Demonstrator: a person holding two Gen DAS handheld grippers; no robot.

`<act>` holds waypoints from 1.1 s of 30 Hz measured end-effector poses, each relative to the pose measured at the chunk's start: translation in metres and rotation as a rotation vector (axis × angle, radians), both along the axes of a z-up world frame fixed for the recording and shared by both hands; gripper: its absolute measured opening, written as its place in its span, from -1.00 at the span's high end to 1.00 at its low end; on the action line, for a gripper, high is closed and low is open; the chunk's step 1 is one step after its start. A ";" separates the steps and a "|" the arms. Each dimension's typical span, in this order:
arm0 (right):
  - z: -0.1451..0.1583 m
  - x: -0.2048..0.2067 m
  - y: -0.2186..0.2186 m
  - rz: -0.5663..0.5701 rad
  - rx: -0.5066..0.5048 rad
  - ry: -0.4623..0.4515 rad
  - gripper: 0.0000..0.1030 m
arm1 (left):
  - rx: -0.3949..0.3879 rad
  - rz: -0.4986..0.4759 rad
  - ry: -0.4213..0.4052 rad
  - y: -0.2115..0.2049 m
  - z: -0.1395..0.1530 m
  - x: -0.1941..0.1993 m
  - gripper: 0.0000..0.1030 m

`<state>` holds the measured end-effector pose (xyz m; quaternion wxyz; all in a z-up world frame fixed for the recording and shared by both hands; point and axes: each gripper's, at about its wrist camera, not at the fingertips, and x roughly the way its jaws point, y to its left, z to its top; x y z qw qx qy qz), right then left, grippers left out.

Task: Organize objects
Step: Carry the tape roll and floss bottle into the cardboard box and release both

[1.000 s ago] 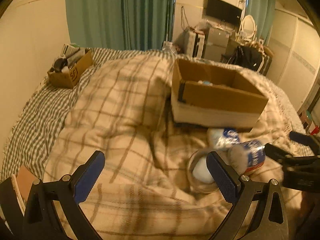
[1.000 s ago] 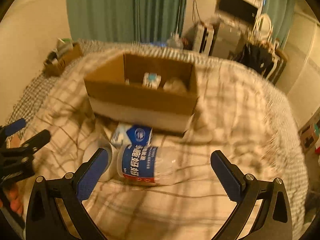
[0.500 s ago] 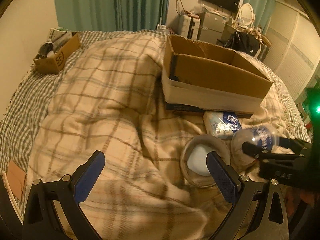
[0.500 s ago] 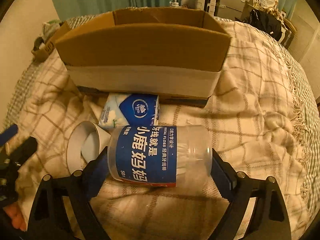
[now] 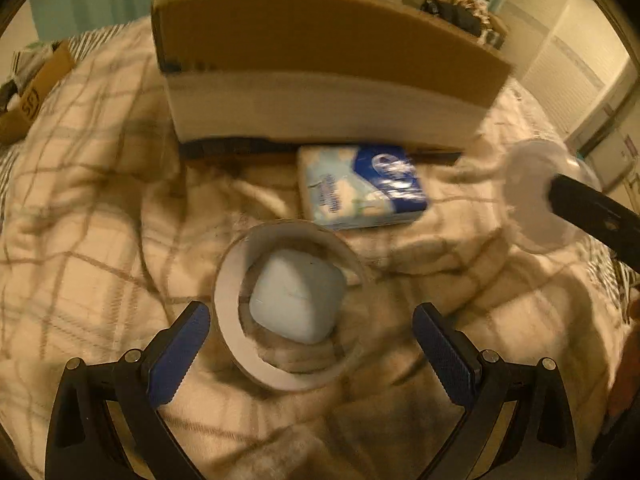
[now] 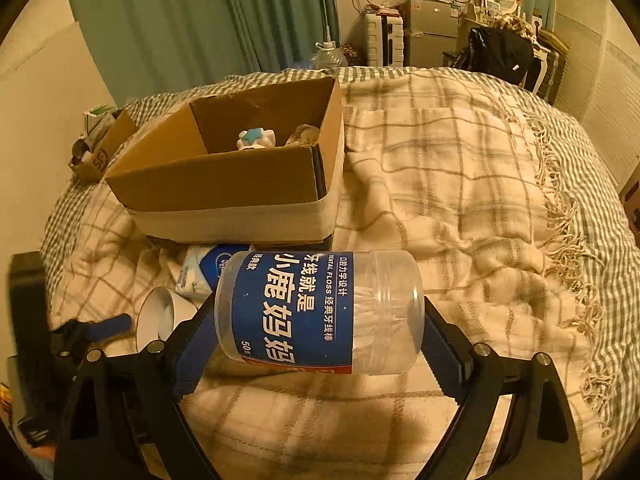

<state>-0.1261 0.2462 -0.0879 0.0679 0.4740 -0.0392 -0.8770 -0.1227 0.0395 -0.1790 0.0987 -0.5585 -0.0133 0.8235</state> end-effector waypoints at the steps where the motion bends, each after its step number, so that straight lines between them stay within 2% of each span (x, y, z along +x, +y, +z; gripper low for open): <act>1: -0.001 0.000 0.000 0.001 -0.003 -0.002 -0.77 | -0.003 0.020 -0.016 -0.002 -0.004 -0.004 -1.00; 3: -0.002 0.001 -0.001 0.005 0.001 -0.005 -0.77 | 0.003 0.043 -0.027 -0.004 -0.005 -0.006 -1.00; 4: -0.003 0.002 0.000 0.003 0.002 -0.004 -0.77 | 0.011 0.041 -0.024 -0.004 -0.004 -0.006 -0.93; 5: -0.002 0.003 0.000 -0.002 0.003 -0.004 -0.77 | 0.019 0.030 -0.023 -0.003 -0.004 -0.006 -0.73; 6: -0.001 0.004 0.001 -0.007 0.004 -0.004 -0.77 | 0.017 0.026 -0.026 -0.002 -0.004 -0.005 -0.61; 7: 0.000 0.006 0.001 -0.011 0.003 -0.002 -0.77 | 0.002 0.028 -0.029 -0.002 -0.004 -0.004 -0.60; 14: 0.022 0.033 0.002 -0.018 0.016 0.046 -0.77 | 0.025 0.034 0.033 -0.003 0.025 0.024 -0.59; 21: 0.059 0.061 0.004 -0.001 -0.004 0.139 -0.77 | 0.001 0.090 0.099 -0.007 0.060 0.051 -0.59; 26: 0.086 0.077 -0.004 0.025 0.004 0.207 -0.77 | -0.004 0.118 0.210 -0.012 0.097 0.066 -0.59; 33: 0.134 0.088 -0.021 0.073 0.029 0.296 -0.76 | -0.006 0.133 0.336 -0.023 0.152 0.054 -0.59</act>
